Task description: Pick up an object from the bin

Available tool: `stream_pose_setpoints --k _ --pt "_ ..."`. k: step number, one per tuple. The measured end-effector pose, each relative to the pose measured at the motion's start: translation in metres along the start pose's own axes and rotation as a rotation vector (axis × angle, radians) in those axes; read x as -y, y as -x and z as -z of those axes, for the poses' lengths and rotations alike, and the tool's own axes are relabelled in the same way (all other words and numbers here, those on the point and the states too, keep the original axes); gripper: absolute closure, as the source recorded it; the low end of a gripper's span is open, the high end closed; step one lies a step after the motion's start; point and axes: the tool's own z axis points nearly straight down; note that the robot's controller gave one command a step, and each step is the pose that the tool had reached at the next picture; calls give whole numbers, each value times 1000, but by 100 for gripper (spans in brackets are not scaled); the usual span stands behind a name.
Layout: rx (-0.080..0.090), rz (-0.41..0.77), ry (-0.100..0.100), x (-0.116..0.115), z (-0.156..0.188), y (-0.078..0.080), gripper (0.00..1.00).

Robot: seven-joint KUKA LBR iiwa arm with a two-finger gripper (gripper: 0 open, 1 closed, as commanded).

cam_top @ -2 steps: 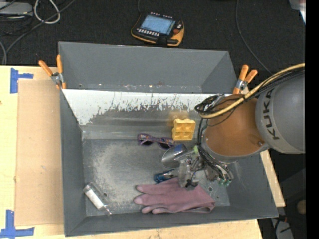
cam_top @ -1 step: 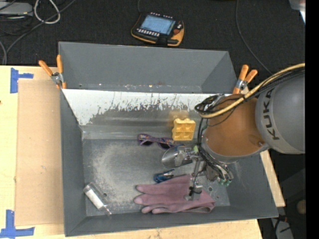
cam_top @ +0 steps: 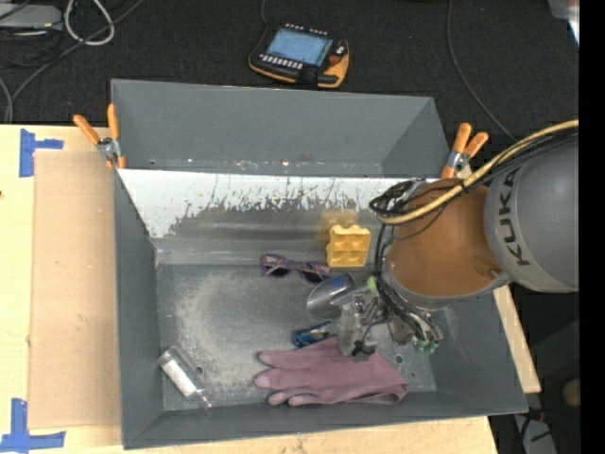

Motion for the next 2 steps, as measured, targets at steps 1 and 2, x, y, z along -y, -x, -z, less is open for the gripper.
stream_pose_setpoints --k 1,2 --pt "0 0 0 0 0 0 0" --pt "0 -1 0 0 0 0 0"
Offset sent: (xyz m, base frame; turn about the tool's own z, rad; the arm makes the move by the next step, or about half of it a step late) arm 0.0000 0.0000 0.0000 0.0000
